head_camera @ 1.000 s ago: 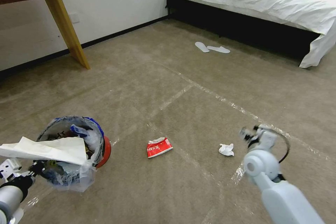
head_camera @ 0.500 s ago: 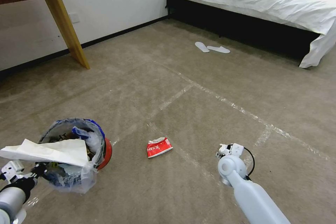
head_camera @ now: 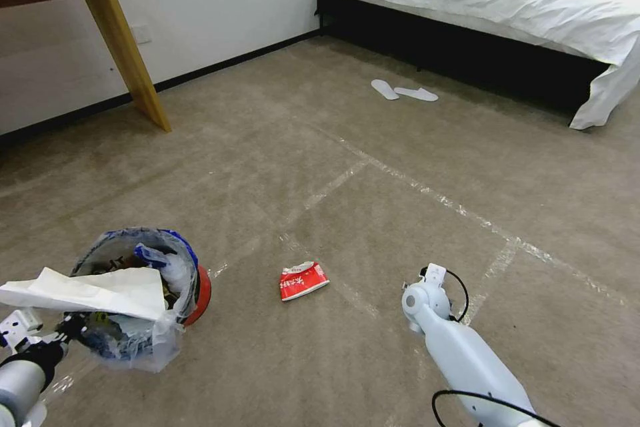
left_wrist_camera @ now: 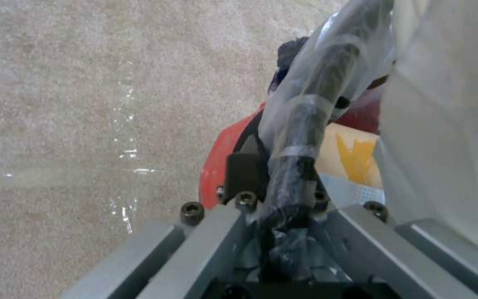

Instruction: Pick up the trash bin and place the garbage on the floor into it.

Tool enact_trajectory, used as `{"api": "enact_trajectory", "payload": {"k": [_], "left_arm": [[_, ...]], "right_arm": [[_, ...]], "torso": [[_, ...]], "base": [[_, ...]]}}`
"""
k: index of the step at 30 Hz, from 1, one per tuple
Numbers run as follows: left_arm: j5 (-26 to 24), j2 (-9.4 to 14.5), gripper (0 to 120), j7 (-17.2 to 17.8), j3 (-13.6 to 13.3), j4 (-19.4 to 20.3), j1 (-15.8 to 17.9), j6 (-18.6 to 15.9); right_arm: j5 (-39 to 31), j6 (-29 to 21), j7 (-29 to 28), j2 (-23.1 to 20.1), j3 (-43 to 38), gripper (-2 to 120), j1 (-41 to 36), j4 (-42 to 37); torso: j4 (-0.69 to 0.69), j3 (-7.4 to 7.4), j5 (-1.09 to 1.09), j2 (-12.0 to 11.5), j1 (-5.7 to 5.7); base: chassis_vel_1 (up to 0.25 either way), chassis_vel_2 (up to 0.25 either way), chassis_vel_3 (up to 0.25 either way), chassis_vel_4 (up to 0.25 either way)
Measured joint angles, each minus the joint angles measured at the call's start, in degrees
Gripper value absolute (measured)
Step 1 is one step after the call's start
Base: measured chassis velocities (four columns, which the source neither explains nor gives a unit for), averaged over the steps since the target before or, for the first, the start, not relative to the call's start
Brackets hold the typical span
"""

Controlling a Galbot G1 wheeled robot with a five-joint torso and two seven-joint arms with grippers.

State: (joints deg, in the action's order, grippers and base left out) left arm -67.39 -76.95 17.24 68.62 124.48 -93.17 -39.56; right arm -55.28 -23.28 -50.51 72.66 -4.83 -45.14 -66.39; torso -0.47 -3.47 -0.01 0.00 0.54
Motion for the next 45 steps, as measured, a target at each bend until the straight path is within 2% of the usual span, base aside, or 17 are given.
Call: {"api": "enact_trajectory", "payload": {"k": [12, 14, 15, 18, 19, 20, 21, 22, 24, 25, 29, 30, 31, 36, 40, 43, 45], "left_arm": [[-0.15, 0.06, 0, -0.01, 0.11, 0.41, -0.37, 0.02], [-0.16, 0.11, 0, -0.08, 0.27, 0.44, -0.55, 0.09], [-0.16, 0.11, 0, -0.08, 0.27, 0.44, -0.55, 0.09], [-0.16, 0.12, 0, -0.19, 0.35, 0.46, -0.67, 0.21], [-0.16, 0.12, 0, -0.19, 0.35, 0.46, -0.67, 0.21], [-0.16, 0.12, 0, -0.21, 0.36, 0.45, -0.68, 0.24], [-0.16, 0.12, 0, -0.21, 0.36, 0.45, -0.68, 0.24], [-0.16, 0.11, 0, -0.28, 0.36, 0.45, -0.70, 0.25], [-0.16, 0.10, 0, -0.34, 0.36, 0.44, -0.71, 0.28], [-0.12, 0.09, 0, -0.38, 0.33, 0.42, -0.71, 0.32], [-0.01, 0.03, 0, -0.49, 0.20, 0.38, -0.72, 0.42], [0.14, -0.05, 0, -0.64, 0.12, 0.38, -0.81, 0.47], [0.14, -0.05, 0, -0.64, 0.12, 0.38, -0.81, 0.47], [0.53, -0.16, 0, -0.97, 0.05, 0.30, -0.98, 0.79], [0.60, -0.19, 0, -1.06, 0.08, 0.29, -1.11, 0.87], [0.71, -0.21, 0, -1.14, 0.09, 0.09, -1.14, 0.91], [0.97, -0.21, 0, -1.20, 0.09, -0.39, -1.01, 0.95]], "right_arm": [[1.54, 1.86, 2.55, 2.10, 1.65, 99, 4.84, 8.72], [1.92, 2.17, 2.97, 2.52, 1.75, 90, 5.72, 10.62], [1.92, 2.17, 2.97, 2.52, 1.75, 90, 5.72, 10.62], [2.31, 2.41, 3.50, 2.68, 1.78, 76, 6.32, 12.34], [2.31, 2.41, 3.50, 2.68, 1.78, 76, 6.32, 12.34], [2.65, 2.68, 3.85, 2.77, 1.73, 70, 6.50, 13.34], [2.65, 2.68, 3.85, 2.77, 1.73, 70, 6.50, 13.34], [2.84, 2.98, 4.13, 2.84, 1.63, 62, 6.67, 14.15], [2.92, 3.11, 4.37, 2.84, 1.50, 59, 6.70, 14.58], [2.93, 3.22, 4.64, 2.79, 1.31, 50, 6.66, 14.89], [3.18, 3.60, 5.29, 2.68, 1.07, 40, 6.49, 15.28], [3.44, 3.93, 5.76, 2.66, 1.03, 32, 6.39, 15.53], [3.44, 3.93, 5.76, 2.66, 1.03, 32, 6.39, 15.53], [4.20, 4.86, 7.19, 2.59, 1.04, 9, 5.82, 15.51], [4.58, 5.37, 7.92, 2.50, 1.17, 0, 5.35, 15.28], [4.65, 5.51, 8.01, 2.03, 1.15, 0, 4.16, 13.03], [4.15, 5.37, 7.82, 0.68, 0.67, 0, 2.06, 8.24]], "torso": [[0.00, 0.00, 0.00, 0.00, 0.00], [0.01, 0.00, 0.00, 0.00, 0.00], [0.01, 0.00, 0.00, 0.00, 0.00], [0.00, 0.00, 0.00, 0.00, 0.00], [0.00, 0.00, 0.00, 0.00, 0.00], [0.00, 0.01, 0.00, 0.00, 0.00], [0.00, 0.01, 0.00, 0.00, 0.00], [0.00, 0.00, 0.00, 0.00, 0.00], [0.00, 0.00, 0.00, 0.00, 0.00], [0.00, 0.00, 0.00, 0.00, 0.00], [0.00, 0.01, 0.00, 0.00, 0.00], [0.00, 0.01, 0.00, 0.00, 0.00], [0.00, 0.01, 0.00, 0.00, 0.00], [0.00, 0.01, 0.00, 0.00, 0.00], [0.00, 0.01, 0.00, 0.00, 0.00], [0.00, 0.01, 0.01, 0.00, 0.00], [0.00, 0.01, 0.00, 0.00, 0.00]], "base": [[0.000, 0.000, 0.000, 0.000], [0.000, 0.000, 0.000, 0.000], [0.000, 0.000, 0.000, 0.000], [0.000, 0.000, 0.000, 0.000], [0.000, 0.000, 0.000, 0.000], [0.000, 0.000, 0.000, 0.000], [0.000, 0.000, 0.000, 0.000], [0.000, 0.000, 0.000, 0.000], [0.000, 0.000, 0.000, 0.000], [0.000, 0.000, 0.000, 0.000], [0.000, 0.000, 0.000, 0.000], [0.000, 0.000, 0.000, 0.000], [0.000, 0.000, 0.000, 0.000], [0.000, 0.000, 0.000, 0.000], [0.000, 0.000, 0.000, 0.000], [0.000, 0.000, 0.000, 0.000], [0.000, 0.000, 0.000, 0.000]]}}
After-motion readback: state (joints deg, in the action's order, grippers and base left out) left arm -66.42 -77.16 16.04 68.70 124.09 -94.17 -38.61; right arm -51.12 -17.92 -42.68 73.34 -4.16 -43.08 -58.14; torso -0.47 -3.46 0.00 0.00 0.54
